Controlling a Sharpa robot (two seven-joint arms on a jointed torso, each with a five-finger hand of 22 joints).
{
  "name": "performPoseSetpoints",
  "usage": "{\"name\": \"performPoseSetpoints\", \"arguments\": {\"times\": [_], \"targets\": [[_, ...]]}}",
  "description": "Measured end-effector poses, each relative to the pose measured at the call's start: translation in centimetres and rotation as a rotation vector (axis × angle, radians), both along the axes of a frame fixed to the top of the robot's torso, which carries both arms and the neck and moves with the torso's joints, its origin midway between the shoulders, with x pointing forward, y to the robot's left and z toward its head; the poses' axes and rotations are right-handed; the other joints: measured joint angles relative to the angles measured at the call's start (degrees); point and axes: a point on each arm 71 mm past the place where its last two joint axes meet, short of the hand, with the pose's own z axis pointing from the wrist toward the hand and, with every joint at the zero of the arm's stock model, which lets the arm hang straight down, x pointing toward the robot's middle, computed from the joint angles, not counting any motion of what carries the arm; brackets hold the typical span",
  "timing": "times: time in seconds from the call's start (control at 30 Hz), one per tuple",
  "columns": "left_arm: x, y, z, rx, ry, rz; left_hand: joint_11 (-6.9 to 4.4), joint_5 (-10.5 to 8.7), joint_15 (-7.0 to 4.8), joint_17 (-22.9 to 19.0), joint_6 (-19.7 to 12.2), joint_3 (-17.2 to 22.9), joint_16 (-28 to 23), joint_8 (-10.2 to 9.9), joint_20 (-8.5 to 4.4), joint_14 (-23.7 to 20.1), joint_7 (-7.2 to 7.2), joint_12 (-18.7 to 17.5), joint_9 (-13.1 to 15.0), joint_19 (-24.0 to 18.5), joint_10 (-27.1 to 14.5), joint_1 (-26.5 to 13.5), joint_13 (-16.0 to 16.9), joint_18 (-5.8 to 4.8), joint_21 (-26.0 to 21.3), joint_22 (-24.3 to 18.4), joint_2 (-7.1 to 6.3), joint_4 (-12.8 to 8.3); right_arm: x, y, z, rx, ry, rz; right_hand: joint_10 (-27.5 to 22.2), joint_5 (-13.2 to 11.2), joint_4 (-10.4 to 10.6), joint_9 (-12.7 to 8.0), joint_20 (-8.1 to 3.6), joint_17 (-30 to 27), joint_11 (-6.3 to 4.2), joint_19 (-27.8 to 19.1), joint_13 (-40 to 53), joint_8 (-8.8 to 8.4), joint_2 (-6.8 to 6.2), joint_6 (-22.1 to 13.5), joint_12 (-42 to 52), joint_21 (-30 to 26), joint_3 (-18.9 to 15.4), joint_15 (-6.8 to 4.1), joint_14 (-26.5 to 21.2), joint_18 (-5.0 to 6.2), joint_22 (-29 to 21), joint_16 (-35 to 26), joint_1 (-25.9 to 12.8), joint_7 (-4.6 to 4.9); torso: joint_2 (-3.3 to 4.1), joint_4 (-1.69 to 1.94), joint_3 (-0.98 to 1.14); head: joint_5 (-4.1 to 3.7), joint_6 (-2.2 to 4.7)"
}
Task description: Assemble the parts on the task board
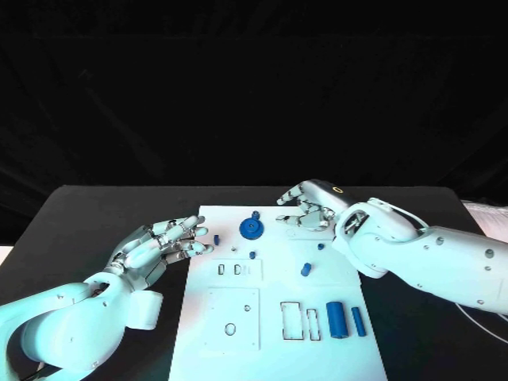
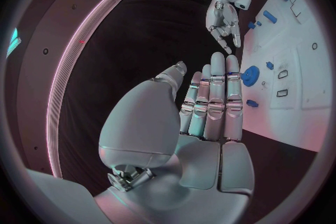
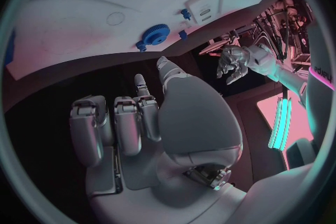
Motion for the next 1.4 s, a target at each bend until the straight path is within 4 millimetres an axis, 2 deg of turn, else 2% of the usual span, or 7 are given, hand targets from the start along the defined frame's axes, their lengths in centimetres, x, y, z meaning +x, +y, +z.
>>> {"name": "performPoseSetpoints", "arguments": {"times": [0.13,0.27,0.47,0.6,0.77,1.3,1.4], "targets": [[0.2,0.0,-0.1,-0.001,-0.001,0.001,-0.35,0.0,-0.04,0.22,0.38,0.57,0.04,0.0,-0.21,-0.04,-0.38,0.04,0.08,-0.21,0.61,-0.01,0.07,0.0,0.0,0.0,0.01,-0.24,-0.3,-3.2,0.3,0.086,0.038,-0.015,0.0,0.56,-1.78,0.0,0.0,0.0,0.0,0.0,0.04,0.0,-0.63,0.0,-0.03,0.0,-0.25,0.0,0.0,0.0,0.0,-0.22,1.38,0.0,-0.32,-0.44,0.11,-0.18,0.15],[0.4,0.0,-0.1,-0.003,-0.003,-0.002,-1.1,0.0,-0.24,0.59,1.04,1.08,0.55,0.23,-0.21,0.17,-1.03,0.91,0.11,-0.21,2.76,-0.3,0.59,0.0,0.0,0.03,0.3,-0.28,-0.4,-6.2,0.2,0.136,0.069,-0.039,0.0,0.56,-2.36,0.0,0.0,-0.01,0.0,0.0,0.05,0.0,-0.93,0.0,-0.03,0.0,-0.7,0.0,0.0,0.0,-0.01,-0.22,1.68,0.0,-0.62,-0.86,0.36,-0.21,0.14],[0.6,0.0,-0.2,-0.006,-0.005,-0.004,-0.91,0.0,-0.44,0.71,1.04,1.39,0.55,0.23,-0.21,-0.04,-1.03,0.52,0.11,-0.21,2.56,-0.3,0.41,0.0,0.0,0.06,0.3,-0.28,-0.2,-9.6,-0.3,0.161,0.111,-0.086,0.0,0.87,-3.13,0.0,0.0,-0.01,0.0,0.0,0.04,0.0,-1.29,0.0,-0.03,0.0,-1.17,0.0,0.0,-0.01,-0.01,-0.22,2.04,0.0,-0.88,-1.26,0.7,-0.15,-0.04],[0.7,0.0,-0.3,-0.007,-0.005,-0.005,-0.81,0.0,-0.44,0.77,1.04,1.39,0.55,0.22,-0.21,-0.04,-1.03,0.52,0.11,-0.21,2.47,-0.3,0.33,0.01,0.0,0.06,0.3,-0.28,0.1,-11.1,-0.8,0.164,0.134,-0.111,0.0,0.88,-3.35,0.0,0.0,-0.01,0.0,0.0,0.04,0.0,-1.29,0.0,-0.03,0.0,-1.39,0.0,0.0,0.0,-0.01,-0.22,2.04,0.0,-0.99,-1.52,0.93,-0.2,-0.08],[0.8,0.0,-0.4,-0.006,-0.005,-0.004,-0.5,0.0,-0.44,0.84,1.04,1.4,0.55,0.22,-0.21,-0.04,-1.03,0.2,0.02,-0.21,2.16,-0.3,0.24,0.0,0.0,0.06,0.3,-0.28,0.1,-11.4,-1.4,0.168,0.162,-0.112,0.0,0.88,-3.57,0.0,0.0,-0.01,0.0,0.0,0.04,0.0,-1.29,0.0,-0.03,0.0,-1.61,-0.01,0.0,0.0,-0.02,-0.22,2.04,0.0,-1.02,-1.55,1.1,-0.02,-0.18],[1.1,0.1,-0.5,-0.003,-0.004,0.002,-0.51,0.0,-0.44,0.9,0.82,1.54,0.55,0.22,-0.21,-0.04,-0.81,-0.14,-0.03,-0.21,1.74,-0.3,0.13,0.01,0.0,0.1,0.3,-0.43,0.4,-11.7,-3.5,0.153,0.228,-0.111,0.0,1.12,-4.0,0.08,0.0,-0.02,0.0,0.0,0.03,0.0,-1.28,0.21,-0.03,0.0,-2.38,-0.01,0.0,0.0,0.02,-0.22,2.05,-0.22,-1.03,-1.58,0.98,0.27,-0.58],[1.1,0.2,-0.6,-0.002,-0.004,0.004,-0.51,0.0,-0.44,0.9,0.82,1.54,0.55,0.22,-0.21,-0.04,-0.81,-0.14,-0.03,-0.21,1.74,-0.3,0.13,0.0,0.0,0.1,0.3,-0.43,0.4,-11.7,-3.7,0.147,0.234,-0.109,0.0,1.12,-4.33,0.14,0.0,-0.02,-0.01,0.0,0.03,0.0,-0.89,0.54,-0.03,0.0,-2.51,-0.01,0.0,0.0,0.02,-0.22,2.44,-0.13,-1.03,-1.59,0.96,0.36,-0.6]]}}
